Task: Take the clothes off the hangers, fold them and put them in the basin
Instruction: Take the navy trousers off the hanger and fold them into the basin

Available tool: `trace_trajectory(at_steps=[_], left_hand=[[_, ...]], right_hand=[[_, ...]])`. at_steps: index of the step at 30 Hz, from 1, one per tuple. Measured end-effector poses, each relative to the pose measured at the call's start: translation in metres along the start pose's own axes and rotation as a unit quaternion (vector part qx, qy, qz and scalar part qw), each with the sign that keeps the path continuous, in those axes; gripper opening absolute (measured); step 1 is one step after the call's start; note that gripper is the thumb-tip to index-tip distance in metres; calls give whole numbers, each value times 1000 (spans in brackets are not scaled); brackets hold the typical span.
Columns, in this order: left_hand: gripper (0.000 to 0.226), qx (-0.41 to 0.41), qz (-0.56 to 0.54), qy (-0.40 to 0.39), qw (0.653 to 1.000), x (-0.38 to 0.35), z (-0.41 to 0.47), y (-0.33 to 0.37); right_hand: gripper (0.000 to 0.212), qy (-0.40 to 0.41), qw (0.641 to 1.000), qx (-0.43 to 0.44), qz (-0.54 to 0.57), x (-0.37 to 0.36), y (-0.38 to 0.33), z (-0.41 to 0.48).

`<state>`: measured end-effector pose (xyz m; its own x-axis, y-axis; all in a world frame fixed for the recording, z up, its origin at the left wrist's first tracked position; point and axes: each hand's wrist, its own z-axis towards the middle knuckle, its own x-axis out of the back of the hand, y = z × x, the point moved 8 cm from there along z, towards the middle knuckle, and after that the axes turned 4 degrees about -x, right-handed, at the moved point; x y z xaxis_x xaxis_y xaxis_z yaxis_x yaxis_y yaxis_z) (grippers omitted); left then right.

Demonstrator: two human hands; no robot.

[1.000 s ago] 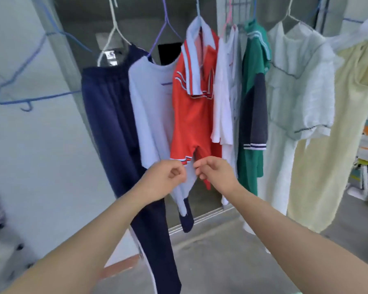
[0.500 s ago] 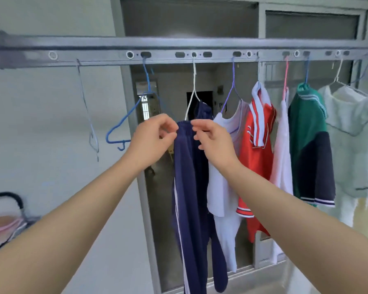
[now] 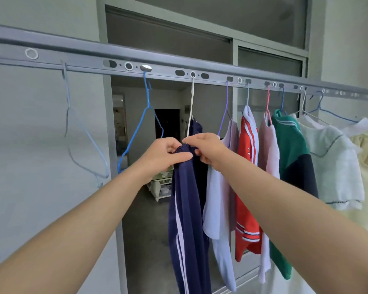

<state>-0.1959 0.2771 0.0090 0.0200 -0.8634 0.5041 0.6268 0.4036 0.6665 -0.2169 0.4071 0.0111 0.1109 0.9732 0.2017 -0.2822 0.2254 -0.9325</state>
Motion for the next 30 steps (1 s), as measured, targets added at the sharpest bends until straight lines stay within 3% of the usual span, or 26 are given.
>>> trace_trajectory(at_steps=[7, 13, 15, 18, 21, 27, 30], left_hand=[[25, -95, 117, 95, 984, 27, -14, -17], [26, -95, 141, 150, 974, 54, -41, -45], [26, -89, 140, 160, 973, 60, -46, -55], [26, -85, 128, 184, 971, 65, -47, -59], [25, -83, 108, 221, 966, 71, -43, -60], [22, -53, 107, 208, 971, 54, -25, -94], [26, -41, 97, 154, 982, 26, -19, -109]], right_hand=[[7, 47, 999, 18, 6, -21, -6, 11], [14, 90, 995, 14, 36, -47, -21, 27], [19, 78, 994, 9, 70, -57, -31, 27], [10, 19, 993, 12, 116, -73, -36, 23], [25, -34, 992, 36, 114, -79, -33, 21], [33, -13, 995, 56, 87, -59, 3, 13], [36, -20, 997, 41, 56, -51, 30, 8]])
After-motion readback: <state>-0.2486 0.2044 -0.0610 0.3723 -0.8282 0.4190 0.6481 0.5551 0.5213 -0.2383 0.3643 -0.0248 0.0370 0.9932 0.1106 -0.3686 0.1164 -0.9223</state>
